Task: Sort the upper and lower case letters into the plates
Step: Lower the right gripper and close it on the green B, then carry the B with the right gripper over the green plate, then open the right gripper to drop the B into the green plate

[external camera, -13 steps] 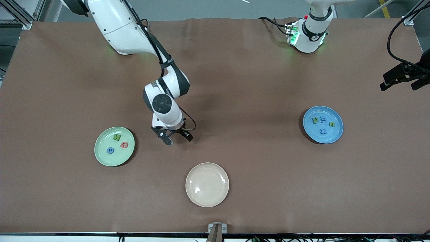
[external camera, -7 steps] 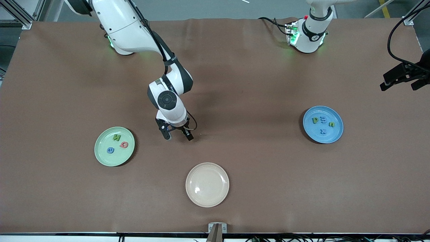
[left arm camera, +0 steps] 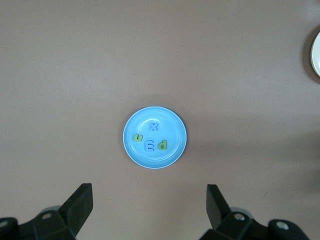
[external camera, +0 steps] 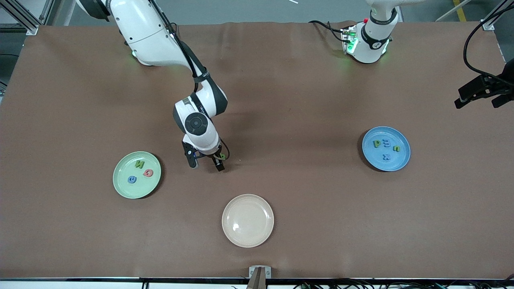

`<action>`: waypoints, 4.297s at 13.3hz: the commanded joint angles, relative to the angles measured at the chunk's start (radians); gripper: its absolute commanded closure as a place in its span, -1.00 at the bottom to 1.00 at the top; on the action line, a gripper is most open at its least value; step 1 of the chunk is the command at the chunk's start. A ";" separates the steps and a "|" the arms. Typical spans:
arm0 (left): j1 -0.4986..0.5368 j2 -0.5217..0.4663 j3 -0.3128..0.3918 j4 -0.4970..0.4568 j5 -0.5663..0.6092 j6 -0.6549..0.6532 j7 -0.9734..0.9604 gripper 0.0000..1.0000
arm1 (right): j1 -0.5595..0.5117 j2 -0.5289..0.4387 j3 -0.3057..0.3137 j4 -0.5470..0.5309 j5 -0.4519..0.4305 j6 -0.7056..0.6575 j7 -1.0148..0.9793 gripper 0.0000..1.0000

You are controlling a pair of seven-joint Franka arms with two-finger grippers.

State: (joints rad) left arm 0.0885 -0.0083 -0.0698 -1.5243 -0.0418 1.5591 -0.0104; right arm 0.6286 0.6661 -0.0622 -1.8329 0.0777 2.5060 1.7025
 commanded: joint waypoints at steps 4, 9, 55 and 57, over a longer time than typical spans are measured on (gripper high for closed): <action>0.005 0.007 -0.001 0.024 -0.012 -0.014 0.006 -1.00 | 0.039 0.003 -0.011 -0.009 -0.009 0.005 0.058 -0.87; 0.005 0.008 0.001 0.024 -0.012 -0.014 0.006 -1.00 | 0.043 0.003 -0.011 -0.009 -0.009 -0.004 0.058 -0.23; 0.008 0.008 0.001 0.024 -0.012 -0.011 0.006 -1.00 | -0.550 -0.094 -0.015 -0.103 -0.033 0.017 -1.199 -1.00; 0.008 0.008 0.001 0.024 -0.012 -0.011 0.007 -1.00 | -0.547 -0.095 -0.015 -0.095 -0.033 0.010 -1.204 -1.00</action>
State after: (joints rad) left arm 0.0907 -0.0083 -0.0676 -1.5230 -0.0418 1.5592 -0.0104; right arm 0.1012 0.5795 -0.0952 -1.9273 0.0561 2.5156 0.5124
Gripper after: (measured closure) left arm 0.000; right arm 0.304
